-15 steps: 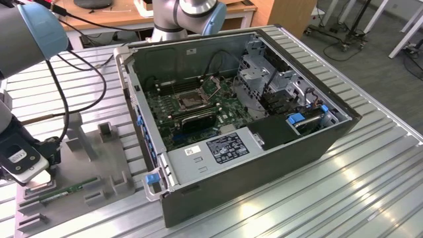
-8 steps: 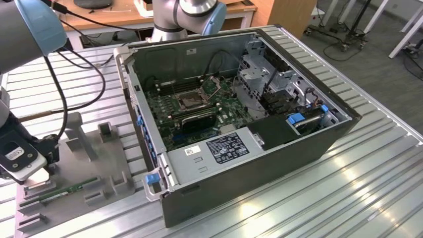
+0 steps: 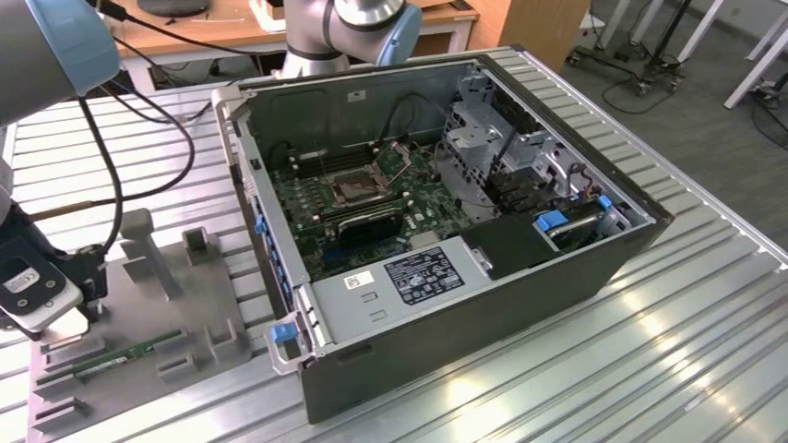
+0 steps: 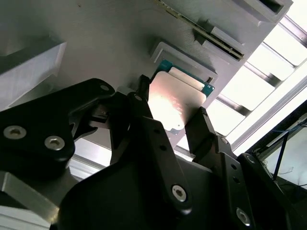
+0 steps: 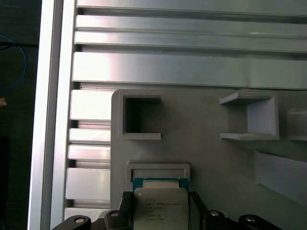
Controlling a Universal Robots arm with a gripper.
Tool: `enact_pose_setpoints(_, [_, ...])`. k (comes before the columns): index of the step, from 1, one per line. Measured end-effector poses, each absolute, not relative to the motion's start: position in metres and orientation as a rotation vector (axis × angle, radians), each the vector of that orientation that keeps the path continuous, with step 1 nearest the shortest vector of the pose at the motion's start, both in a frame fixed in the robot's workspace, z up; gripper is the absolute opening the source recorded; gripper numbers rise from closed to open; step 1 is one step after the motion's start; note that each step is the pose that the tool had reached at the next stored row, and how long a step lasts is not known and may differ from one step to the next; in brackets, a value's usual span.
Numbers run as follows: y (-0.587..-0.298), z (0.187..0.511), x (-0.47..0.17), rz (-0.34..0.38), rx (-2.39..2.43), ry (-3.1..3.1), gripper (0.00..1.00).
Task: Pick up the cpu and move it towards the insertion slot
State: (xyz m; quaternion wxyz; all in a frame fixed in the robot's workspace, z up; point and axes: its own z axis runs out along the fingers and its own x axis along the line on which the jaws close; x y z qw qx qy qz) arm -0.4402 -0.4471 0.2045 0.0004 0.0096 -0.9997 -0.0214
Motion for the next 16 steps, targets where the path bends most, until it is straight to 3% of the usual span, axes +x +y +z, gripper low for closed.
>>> enact_pose_setpoints(16, [-0.4471, 0.2084, -0.4402, -0.067, 0.030, -3.140, 0.55])
